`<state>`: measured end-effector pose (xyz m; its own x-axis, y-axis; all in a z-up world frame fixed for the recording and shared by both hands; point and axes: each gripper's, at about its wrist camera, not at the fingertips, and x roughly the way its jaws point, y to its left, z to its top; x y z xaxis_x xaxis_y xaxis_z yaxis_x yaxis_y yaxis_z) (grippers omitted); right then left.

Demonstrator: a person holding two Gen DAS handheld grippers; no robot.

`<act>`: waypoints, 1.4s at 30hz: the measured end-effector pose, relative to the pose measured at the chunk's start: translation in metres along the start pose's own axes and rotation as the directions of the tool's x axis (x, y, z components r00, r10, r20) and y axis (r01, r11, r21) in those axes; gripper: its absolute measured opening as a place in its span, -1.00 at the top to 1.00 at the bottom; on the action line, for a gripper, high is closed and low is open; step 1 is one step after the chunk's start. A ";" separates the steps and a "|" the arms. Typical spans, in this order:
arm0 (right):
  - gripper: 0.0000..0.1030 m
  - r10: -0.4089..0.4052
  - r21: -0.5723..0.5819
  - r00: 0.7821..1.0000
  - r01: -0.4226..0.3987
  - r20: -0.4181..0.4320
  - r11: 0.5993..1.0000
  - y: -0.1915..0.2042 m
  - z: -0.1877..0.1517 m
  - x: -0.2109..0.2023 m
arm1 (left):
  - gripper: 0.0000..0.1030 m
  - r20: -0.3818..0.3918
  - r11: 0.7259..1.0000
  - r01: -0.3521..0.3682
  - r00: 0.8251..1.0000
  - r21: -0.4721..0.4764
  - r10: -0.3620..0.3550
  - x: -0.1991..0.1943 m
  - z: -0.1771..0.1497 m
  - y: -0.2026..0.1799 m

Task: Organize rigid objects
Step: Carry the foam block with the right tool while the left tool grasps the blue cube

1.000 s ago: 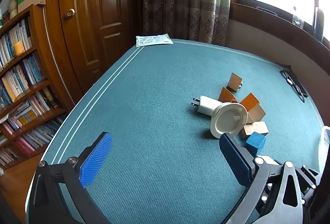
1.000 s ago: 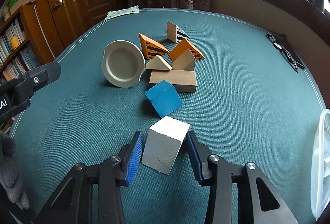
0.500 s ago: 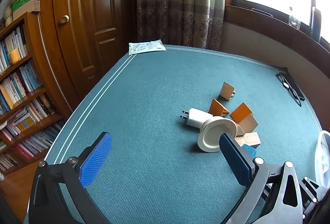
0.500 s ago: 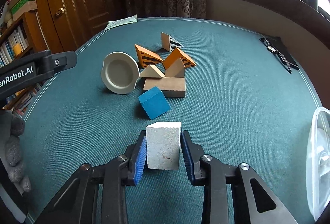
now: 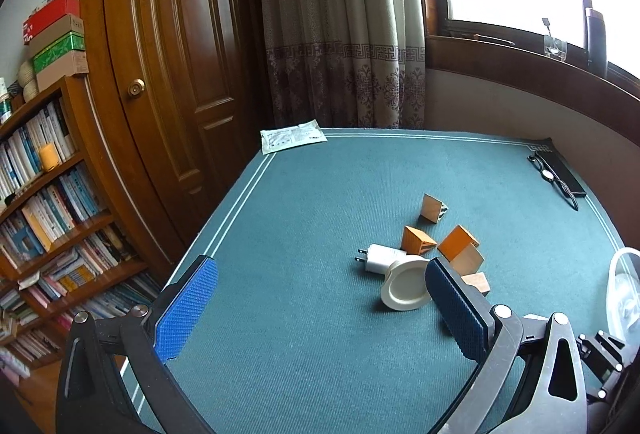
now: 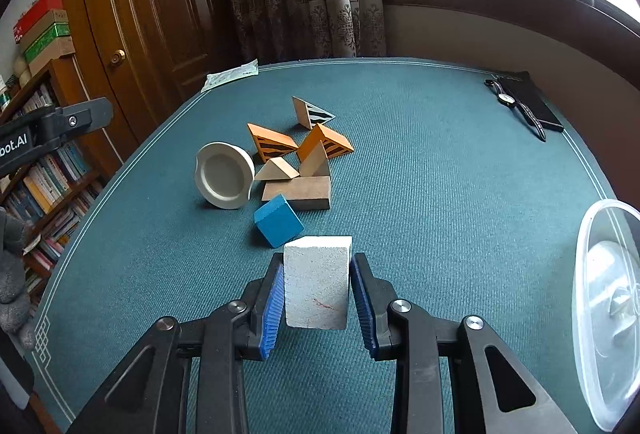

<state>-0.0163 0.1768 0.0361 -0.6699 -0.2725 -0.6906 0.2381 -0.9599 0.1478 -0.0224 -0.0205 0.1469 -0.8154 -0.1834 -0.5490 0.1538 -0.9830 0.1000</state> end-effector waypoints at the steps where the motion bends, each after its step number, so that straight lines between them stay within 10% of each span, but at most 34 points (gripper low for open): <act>1: 0.34 0.005 0.002 1.000 -0.005 0.007 1.000 -0.001 0.000 -0.003 | -1.00 0.012 1.000 -0.006 1.000 0.002 0.006 -0.006 0.002 0.000; 11: 0.34 0.015 0.031 0.997 -0.018 0.075 0.999 -0.017 -0.002 -0.033 | -1.00 0.080 0.999 0.032 0.996 0.024 -0.034 -0.032 0.026 -0.028; 30: 0.33 -0.066 0.130 0.998 0.063 0.023 0.989 -0.066 -0.007 -0.022 | -1.00 -0.243 0.990 0.142 0.959 -0.024 -0.143 0.081 -0.043 -0.097; 42: 0.33 -0.070 0.167 0.997 0.066 0.017 0.984 -0.085 -0.007 -0.019 | -0.50 -0.361 0.987 0.109 0.921 -0.114 -0.144 0.119 -0.061 -0.104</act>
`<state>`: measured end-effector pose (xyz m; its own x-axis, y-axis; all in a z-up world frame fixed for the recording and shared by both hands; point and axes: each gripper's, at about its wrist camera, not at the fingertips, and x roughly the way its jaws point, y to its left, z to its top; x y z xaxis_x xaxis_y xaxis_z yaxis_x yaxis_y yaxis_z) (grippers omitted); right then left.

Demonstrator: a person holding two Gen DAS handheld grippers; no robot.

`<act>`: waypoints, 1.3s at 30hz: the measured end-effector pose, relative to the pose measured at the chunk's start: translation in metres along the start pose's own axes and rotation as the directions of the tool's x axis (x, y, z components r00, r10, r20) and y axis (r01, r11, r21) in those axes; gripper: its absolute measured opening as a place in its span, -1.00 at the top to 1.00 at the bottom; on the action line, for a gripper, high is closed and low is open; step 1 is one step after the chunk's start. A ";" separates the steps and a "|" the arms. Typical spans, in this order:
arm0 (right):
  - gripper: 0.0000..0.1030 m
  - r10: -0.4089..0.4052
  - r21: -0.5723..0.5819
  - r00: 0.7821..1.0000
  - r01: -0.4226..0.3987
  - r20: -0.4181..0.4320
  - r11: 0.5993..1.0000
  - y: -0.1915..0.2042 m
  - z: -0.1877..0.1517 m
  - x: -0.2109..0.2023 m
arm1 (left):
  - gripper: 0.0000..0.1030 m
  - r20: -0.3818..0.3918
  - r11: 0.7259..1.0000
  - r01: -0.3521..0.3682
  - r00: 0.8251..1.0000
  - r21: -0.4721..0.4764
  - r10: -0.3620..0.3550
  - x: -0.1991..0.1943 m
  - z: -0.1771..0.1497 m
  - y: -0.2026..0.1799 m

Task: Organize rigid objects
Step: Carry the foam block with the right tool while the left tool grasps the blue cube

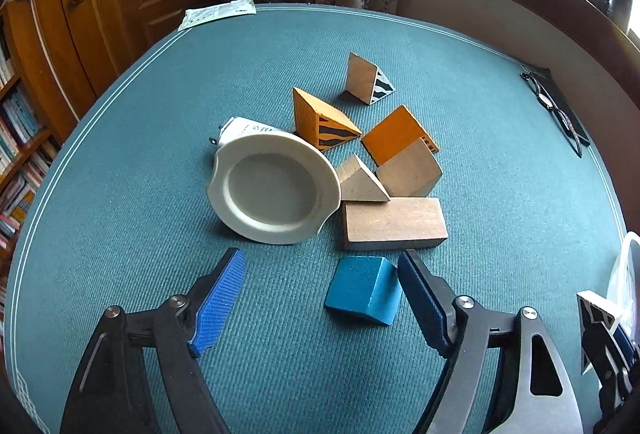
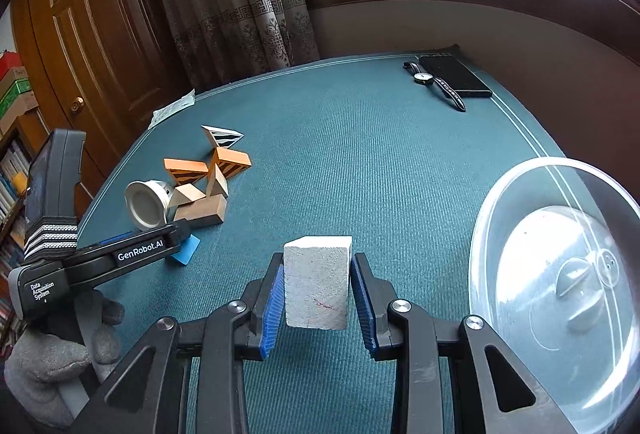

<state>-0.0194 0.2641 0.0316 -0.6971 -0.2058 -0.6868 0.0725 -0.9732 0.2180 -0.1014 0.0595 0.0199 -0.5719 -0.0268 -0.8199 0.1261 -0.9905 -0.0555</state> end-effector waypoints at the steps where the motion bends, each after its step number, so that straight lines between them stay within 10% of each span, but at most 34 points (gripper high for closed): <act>1: 0.33 0.002 0.001 1.000 -0.002 -0.002 1.000 0.000 0.000 0.001 | -0.48 -0.001 1.000 0.006 1.000 -0.006 -0.006 0.001 0.000 0.000; 17: 0.34 0.015 -0.007 1.000 -0.015 0.002 1.000 0.001 -0.002 -0.001 | 0.73 0.048 0.989 0.150 0.987 0.021 -0.150 -0.015 -0.004 -0.007; 39: 0.33 0.011 -0.009 1.000 -0.010 0.019 1.000 0.000 -0.003 -0.010 | 0.83 0.132 0.976 0.203 0.968 0.082 -0.213 -0.060 -0.011 -0.006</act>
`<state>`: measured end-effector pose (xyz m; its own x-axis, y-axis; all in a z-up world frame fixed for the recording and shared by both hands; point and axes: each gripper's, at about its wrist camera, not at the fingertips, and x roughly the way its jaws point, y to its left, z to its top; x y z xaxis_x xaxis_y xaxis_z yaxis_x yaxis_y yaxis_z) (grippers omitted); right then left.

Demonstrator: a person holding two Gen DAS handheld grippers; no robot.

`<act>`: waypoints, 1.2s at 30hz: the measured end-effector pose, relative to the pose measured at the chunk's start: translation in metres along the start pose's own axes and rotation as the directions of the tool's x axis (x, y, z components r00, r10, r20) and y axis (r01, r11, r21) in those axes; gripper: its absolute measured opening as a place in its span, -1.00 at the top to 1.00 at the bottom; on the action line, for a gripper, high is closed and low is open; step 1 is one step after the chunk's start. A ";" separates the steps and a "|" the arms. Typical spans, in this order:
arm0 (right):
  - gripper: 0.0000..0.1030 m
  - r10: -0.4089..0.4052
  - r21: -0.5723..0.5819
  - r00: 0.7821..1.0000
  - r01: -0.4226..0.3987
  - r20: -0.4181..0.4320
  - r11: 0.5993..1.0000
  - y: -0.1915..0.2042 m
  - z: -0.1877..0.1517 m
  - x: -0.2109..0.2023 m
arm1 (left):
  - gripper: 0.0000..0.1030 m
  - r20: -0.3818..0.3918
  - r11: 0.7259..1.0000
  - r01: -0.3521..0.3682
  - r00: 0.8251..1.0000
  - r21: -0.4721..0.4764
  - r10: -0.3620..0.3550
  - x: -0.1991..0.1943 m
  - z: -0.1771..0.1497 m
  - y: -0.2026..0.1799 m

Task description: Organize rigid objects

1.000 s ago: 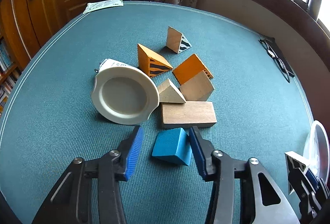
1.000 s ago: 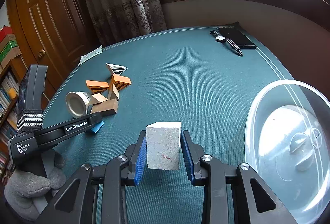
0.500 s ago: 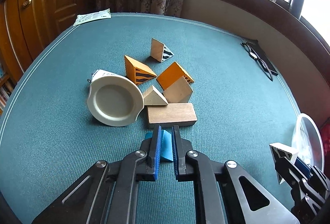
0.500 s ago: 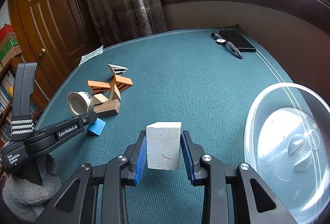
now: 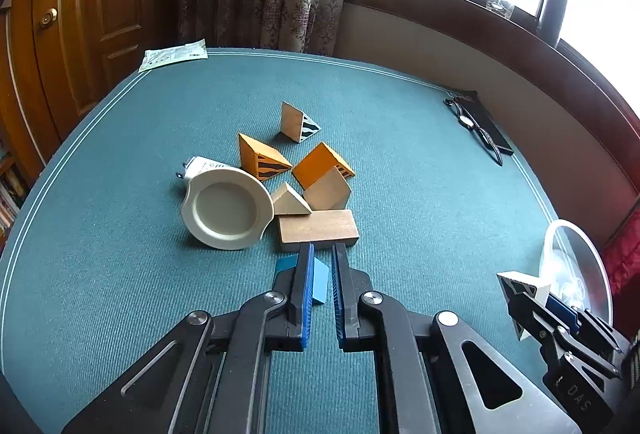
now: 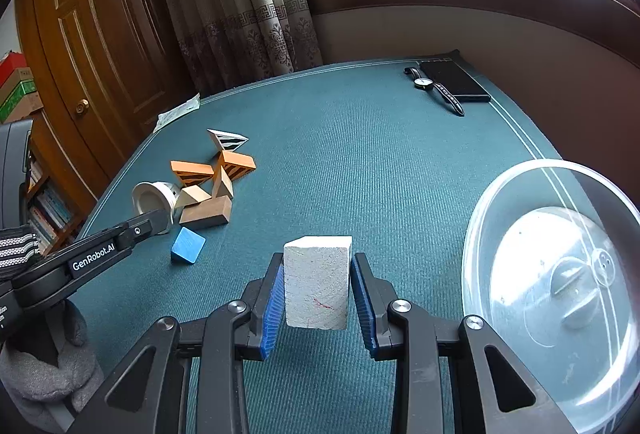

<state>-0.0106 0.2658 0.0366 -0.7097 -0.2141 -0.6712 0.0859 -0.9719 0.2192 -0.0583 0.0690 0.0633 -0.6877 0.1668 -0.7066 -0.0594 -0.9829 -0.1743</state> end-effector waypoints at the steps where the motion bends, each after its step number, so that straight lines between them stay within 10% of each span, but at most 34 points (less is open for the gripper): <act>1: 0.33 0.000 0.001 1.000 0.000 0.001 1.000 0.000 0.000 -0.001 | 0.83 0.002 1.000 0.002 1.000 0.001 -0.002 -0.002 0.000 0.000; 18: 0.33 -0.081 0.045 0.995 0.079 0.051 0.996 -0.042 0.000 -0.034 | 0.83 0.043 0.986 0.109 0.992 0.124 -0.116 -0.038 0.000 -0.062; 36: 0.33 -0.260 0.161 0.963 0.247 0.065 0.955 -0.131 -0.020 -0.085 | 0.83 -0.036 0.911 0.290 0.956 0.292 -0.293 -0.046 -0.015 -0.170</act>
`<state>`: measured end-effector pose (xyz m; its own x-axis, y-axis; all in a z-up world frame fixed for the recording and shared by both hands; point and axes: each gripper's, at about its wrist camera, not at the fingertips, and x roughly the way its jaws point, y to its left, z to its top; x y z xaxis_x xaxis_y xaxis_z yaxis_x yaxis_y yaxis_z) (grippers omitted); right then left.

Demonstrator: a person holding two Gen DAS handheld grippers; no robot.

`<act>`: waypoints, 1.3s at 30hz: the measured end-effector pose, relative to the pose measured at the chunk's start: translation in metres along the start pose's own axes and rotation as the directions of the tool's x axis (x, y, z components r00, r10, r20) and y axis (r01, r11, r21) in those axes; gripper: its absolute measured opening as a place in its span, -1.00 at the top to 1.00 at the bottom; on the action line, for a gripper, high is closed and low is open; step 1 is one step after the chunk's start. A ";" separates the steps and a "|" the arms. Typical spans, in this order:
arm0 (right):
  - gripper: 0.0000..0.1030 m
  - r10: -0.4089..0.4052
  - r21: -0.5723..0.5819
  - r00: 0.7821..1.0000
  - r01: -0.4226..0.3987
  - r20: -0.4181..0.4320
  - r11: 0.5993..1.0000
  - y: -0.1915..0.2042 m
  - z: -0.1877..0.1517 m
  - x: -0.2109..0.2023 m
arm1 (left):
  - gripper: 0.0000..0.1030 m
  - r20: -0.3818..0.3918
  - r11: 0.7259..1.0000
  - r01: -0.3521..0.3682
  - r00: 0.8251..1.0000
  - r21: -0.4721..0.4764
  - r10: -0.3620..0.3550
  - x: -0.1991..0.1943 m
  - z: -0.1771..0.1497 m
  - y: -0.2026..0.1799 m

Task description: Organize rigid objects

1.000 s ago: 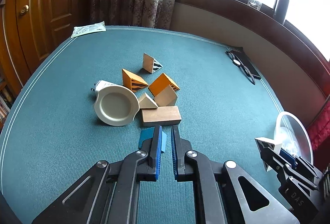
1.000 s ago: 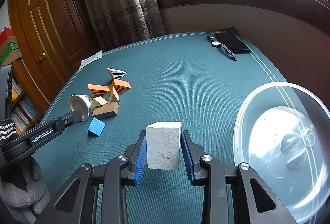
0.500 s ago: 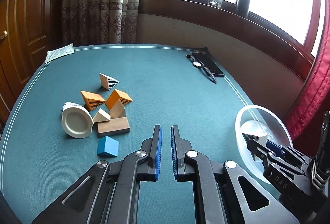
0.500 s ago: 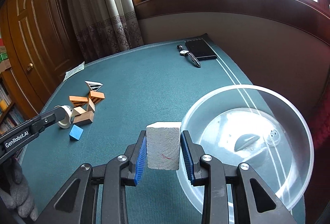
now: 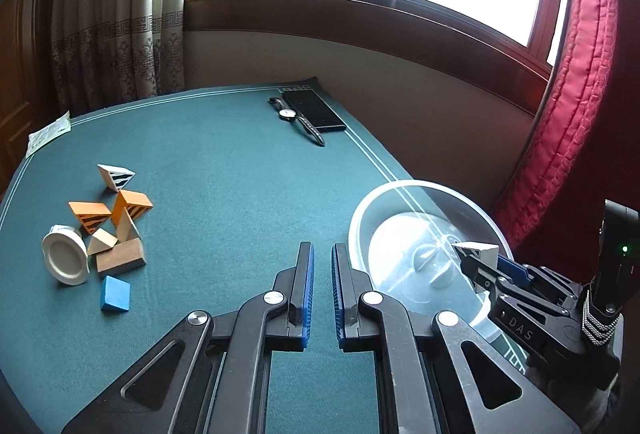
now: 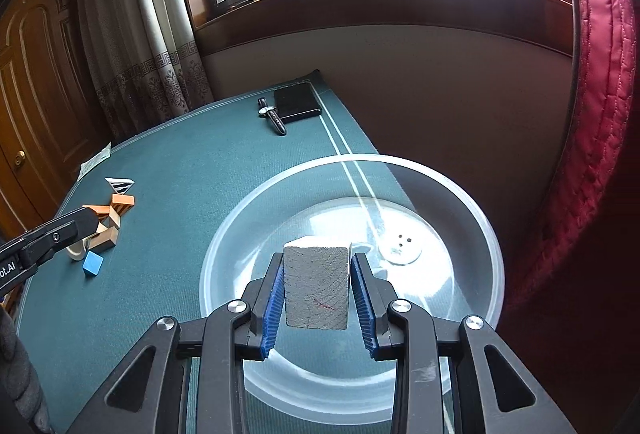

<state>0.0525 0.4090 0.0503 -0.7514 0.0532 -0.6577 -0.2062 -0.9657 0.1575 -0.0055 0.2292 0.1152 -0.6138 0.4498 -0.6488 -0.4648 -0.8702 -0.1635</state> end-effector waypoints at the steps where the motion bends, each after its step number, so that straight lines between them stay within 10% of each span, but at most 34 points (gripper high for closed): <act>1: 0.33 -0.007 0.005 1.000 0.007 0.000 1.000 -0.005 -0.001 -0.001 | 0.83 -0.005 1.000 0.010 1.000 0.007 -0.010 0.002 0.000 -0.005; 18: 0.33 -0.042 0.084 0.999 0.043 -0.006 0.996 -0.046 -0.003 0.002 | 0.77 -0.103 0.972 0.214 0.974 0.102 -0.203 0.045 -0.005 -0.077; 23: 0.30 -0.049 0.118 0.999 0.049 -0.007 0.992 -0.054 -0.003 0.003 | -0.34 -0.100 0.971 0.228 0.970 0.078 -0.220 0.048 -0.010 -0.077; 39: 0.17 -0.059 0.133 0.998 0.060 -0.009 0.989 -0.056 -0.004 0.007 | -0.34 -0.050 0.988 0.151 0.988 0.045 -0.149 0.040 -0.011 -0.048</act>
<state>0.0611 0.4624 0.0338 -0.7320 0.1077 -0.6727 -0.3322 -0.9186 0.2143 -0.0007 0.2871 0.0887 -0.5052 0.5638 -0.6534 -0.5803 -0.7823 -0.2264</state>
